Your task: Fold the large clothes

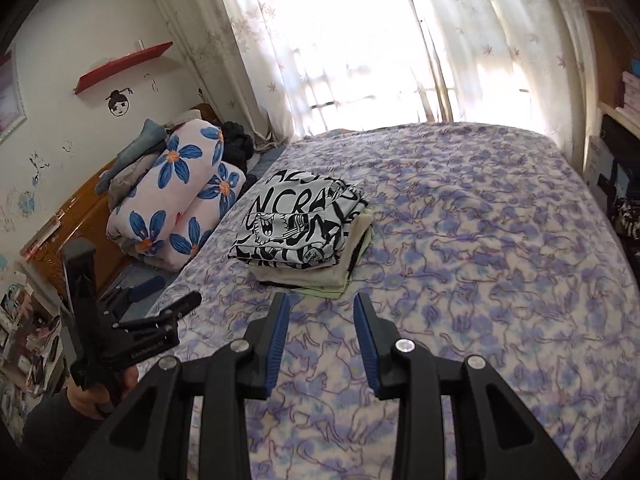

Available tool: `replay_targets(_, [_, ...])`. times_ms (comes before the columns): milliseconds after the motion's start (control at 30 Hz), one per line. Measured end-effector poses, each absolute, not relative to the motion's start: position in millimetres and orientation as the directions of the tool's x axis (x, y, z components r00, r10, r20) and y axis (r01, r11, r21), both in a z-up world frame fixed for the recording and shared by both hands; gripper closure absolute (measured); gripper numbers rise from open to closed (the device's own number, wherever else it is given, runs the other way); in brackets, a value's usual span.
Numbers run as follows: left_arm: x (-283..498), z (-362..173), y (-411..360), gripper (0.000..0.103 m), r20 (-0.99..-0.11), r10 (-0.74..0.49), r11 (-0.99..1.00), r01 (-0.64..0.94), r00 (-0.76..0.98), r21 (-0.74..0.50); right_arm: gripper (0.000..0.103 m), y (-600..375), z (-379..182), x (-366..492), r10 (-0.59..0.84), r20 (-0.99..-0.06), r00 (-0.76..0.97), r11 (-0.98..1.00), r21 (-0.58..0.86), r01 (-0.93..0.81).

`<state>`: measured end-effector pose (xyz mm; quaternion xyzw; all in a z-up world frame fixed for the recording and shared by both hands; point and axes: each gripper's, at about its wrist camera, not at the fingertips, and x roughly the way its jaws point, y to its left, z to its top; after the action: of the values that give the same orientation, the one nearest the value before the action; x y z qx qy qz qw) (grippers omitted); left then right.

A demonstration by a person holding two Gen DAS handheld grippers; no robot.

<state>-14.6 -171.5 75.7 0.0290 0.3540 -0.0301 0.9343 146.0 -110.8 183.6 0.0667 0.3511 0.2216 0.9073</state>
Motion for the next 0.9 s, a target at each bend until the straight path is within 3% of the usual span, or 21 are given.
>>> replay_targets(100, [-42.9,74.1,-187.1,0.017,-0.655,-0.072,0.995,0.098,0.752,0.003,0.058,-125.1,187.0,114.4,0.425,-0.597,0.681,0.904,0.249,-0.347])
replay_targets(267, [-84.4,62.3,-211.1,0.005,-0.643,-0.087,0.993,0.115,0.761,0.002,0.058,-138.1,156.1,83.7,0.388,-0.607,0.694,0.921,0.234,-0.311])
replay_targets(467, [-121.5,29.8,-227.4,0.003,-0.662,-0.096,0.995,0.091,0.744,-0.043,0.056,-138.4,88.9,54.9,0.337,-0.648,0.683,0.941,0.226,-0.25])
replay_targets(600, [-137.6,0.7,-230.5,0.001,-0.689,-0.11,0.993,0.052,0.716,-0.104,0.024,-133.8,45.5,33.9,0.27,-0.676,0.685,0.963,0.18,-0.202])
replay_targets(900, [-152.1,-55.3,-233.9,0.001,-0.781,-0.133,0.983,-0.017,0.611,-0.181,0.023,-143.6,0.5,7.5,0.241,-0.708,0.664,0.968,0.229,-0.106])
